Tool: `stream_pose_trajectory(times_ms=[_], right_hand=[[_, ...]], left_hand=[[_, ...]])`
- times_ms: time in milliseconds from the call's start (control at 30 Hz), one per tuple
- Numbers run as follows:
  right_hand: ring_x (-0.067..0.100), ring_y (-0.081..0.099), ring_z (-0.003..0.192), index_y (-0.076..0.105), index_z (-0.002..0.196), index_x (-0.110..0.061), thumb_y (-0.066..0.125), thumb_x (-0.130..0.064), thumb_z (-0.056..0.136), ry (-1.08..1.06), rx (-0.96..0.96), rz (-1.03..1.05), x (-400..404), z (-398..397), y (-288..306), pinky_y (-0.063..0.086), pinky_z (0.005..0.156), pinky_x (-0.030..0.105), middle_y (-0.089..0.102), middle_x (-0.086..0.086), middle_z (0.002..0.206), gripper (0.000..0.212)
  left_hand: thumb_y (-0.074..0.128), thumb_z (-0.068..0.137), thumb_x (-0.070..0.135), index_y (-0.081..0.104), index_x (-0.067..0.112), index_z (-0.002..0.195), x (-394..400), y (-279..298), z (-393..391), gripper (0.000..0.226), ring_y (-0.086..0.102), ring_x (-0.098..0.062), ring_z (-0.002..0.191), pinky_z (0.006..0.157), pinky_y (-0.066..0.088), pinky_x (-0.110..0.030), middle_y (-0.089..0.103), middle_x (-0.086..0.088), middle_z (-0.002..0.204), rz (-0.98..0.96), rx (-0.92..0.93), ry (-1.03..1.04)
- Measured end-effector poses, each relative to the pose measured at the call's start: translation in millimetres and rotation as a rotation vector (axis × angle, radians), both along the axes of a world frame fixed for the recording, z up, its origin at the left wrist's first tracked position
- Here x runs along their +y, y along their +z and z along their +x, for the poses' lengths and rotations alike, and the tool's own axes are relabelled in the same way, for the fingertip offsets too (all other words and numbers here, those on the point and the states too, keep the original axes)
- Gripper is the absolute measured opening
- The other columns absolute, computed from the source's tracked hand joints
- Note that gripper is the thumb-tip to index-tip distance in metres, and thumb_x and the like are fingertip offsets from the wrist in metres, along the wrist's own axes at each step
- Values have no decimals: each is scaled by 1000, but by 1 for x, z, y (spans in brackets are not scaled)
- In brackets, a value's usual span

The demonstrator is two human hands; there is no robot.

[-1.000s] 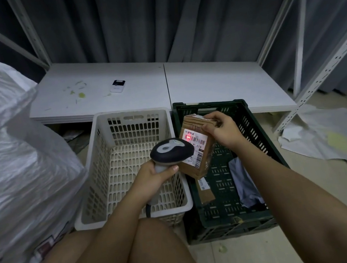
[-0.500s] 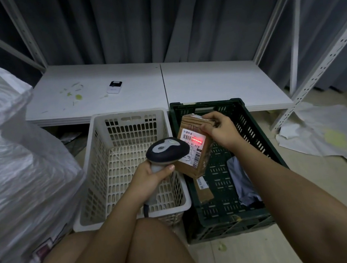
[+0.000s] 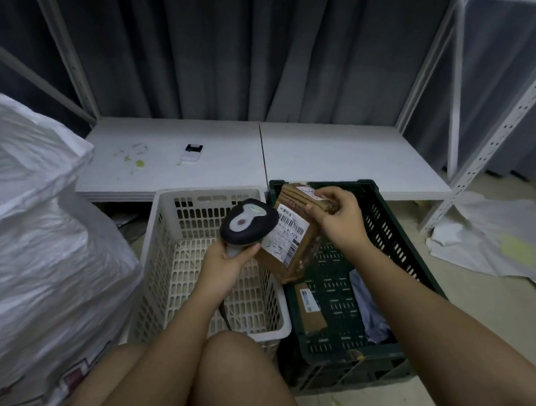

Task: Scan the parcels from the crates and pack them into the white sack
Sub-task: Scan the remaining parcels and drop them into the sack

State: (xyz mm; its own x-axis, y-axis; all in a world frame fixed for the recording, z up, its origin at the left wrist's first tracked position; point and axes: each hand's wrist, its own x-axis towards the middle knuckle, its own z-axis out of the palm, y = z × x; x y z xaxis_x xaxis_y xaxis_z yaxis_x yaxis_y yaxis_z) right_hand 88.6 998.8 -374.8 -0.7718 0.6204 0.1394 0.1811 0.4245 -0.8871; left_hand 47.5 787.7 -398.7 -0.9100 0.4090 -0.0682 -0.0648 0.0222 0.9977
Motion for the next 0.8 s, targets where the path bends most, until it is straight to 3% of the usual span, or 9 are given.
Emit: stream_pose_trajectory(times_ms=[100, 200, 300, 400, 500, 567, 633, 733, 800], right_hand=[[-1, 48, 93, 59, 109, -21, 71, -17, 86, -14, 74, 14, -16, 6, 27, 42, 76, 6, 40, -3, 122, 26], [1, 47, 94, 60, 107, -21, 72, -19, 87, 14, 162, 0, -40, 10, 60, 46, 74, 10, 41, -2, 122, 24], [4, 47, 97, 63, 109, -19, 72, -22, 86, 43, 240, 22, -70, 12, 98, 50, 87, 24, 43, -2, 121, 25], [2, 48, 94, 62, 110, -20, 72, -24, 86, 107, 317, 50, -106, 16, 139, 45, 75, 6, 43, -3, 121, 26], [0, 50, 92, 61, 108, -24, 72, -25, 86, 168, 416, 76, -147, 21, 178, 44, 71, 6, 41, -4, 121, 24], [-1, 50, 92, 60, 107, -25, 71, -26, 86, 216, 478, 72, -177, 22, 202, 45, 74, 8, 40, -4, 120, 24], [-3, 48, 92, 60, 108, -23, 70, -26, 87, 262, 521, 69, -209, 23, 223, 41, 69, 0, 40, -4, 119, 24], [0, 47, 92, 61, 109, -20, 71, -24, 87, 336, 561, 76, -259, 18, 244, 36, 66, -6, 39, -3, 118, 25], [4, 49, 95, 61, 106, -21, 72, -23, 86, 388, 587, 84, -291, 10, 251, 39, 73, -1, 39, -3, 116, 23]], left_hand=[[70, 82, 7, 52, 16, 124, -14, 29, -5, 47, 54, -9, 102, 84, 43, -16, 59, 9, 106, 1, 55, 73], [70, 83, 10, 52, 10, 129, -38, 68, -4, 49, 53, -13, 106, 91, 39, -25, 57, 4, 111, -12, 146, 140], [69, 84, 10, 54, 13, 123, -69, 104, 6, 43, 53, -11, 104, 91, 39, -25, 58, 4, 110, 0, 226, 176], [71, 83, 13, 55, 21, 116, -105, 133, 23, 37, 60, -6, 96, 86, 45, -22, 63, 6, 105, -6, 320, 213], [72, 82, 12, 57, 25, 108, -149, 155, 45, 33, 58, 7, 87, 77, 45, -16, 64, 16, 95, 3, 402, 288], [73, 82, 14, 58, 25, 103, -180, 169, 57, 29, 62, -3, 84, 77, 48, -24, 65, 13, 90, -18, 424, 362], [74, 81, 18, 59, 25, 102, -214, 183, 68, 27, 66, -11, 81, 79, 51, -32, 67, 9, 88, -44, 444, 439], [73, 81, 20, 58, 33, 95, -262, 202, 84, 24, 66, -14, 80, 79, 51, -36, 68, 7, 87, -54, 492, 516], [72, 82, 19, 55, 37, 90, -293, 212, 92, 26, 65, -15, 83, 80, 50, -37, 67, 7, 88, -65, 502, 570]])
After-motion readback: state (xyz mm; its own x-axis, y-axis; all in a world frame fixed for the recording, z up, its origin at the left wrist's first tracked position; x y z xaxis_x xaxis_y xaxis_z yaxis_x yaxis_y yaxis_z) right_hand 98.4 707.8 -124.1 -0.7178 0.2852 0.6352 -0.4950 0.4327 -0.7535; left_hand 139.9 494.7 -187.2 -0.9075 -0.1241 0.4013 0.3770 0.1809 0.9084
